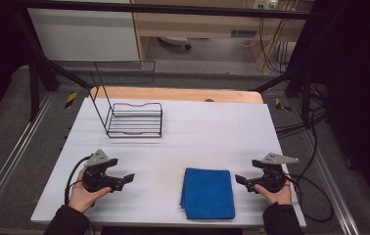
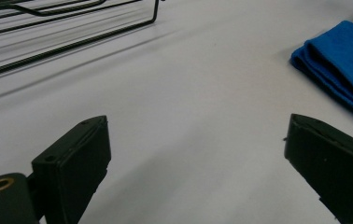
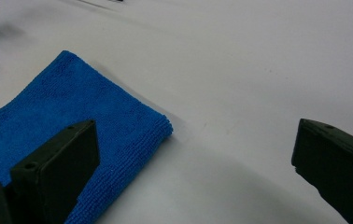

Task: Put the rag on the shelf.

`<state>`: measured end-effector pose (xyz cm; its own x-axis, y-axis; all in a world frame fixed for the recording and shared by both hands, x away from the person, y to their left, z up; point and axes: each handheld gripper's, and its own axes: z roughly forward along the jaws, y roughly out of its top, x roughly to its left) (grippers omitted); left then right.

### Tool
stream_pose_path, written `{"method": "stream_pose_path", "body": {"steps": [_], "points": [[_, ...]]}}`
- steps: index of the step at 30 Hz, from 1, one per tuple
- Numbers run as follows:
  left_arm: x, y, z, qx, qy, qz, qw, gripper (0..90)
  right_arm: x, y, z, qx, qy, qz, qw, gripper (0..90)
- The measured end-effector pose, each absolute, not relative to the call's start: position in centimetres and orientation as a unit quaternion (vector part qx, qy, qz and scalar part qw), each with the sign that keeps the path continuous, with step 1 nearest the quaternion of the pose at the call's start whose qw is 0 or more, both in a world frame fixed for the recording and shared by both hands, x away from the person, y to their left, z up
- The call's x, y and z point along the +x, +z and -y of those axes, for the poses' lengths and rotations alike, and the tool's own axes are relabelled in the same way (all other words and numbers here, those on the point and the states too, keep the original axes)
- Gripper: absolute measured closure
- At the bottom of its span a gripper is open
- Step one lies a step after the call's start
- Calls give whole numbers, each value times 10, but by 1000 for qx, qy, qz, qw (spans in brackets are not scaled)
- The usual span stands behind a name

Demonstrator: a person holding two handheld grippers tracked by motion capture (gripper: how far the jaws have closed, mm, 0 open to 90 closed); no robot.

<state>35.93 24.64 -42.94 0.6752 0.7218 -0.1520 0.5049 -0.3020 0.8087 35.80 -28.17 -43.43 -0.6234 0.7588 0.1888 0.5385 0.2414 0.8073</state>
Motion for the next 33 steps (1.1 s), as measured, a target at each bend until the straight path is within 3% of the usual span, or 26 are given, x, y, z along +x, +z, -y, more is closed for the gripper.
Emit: {"method": "stream_pose_path", "body": {"steps": [17, 33], "points": [[366, -421, -178, 811, 106, -376, 436, 110, 358, -436, 278, 415, 449, -782, 121, 18], [378, -424, -86, 841, 69, -339, 417, 293, 357, -436, 277, 416, 450, -782, 118, 19]]}}
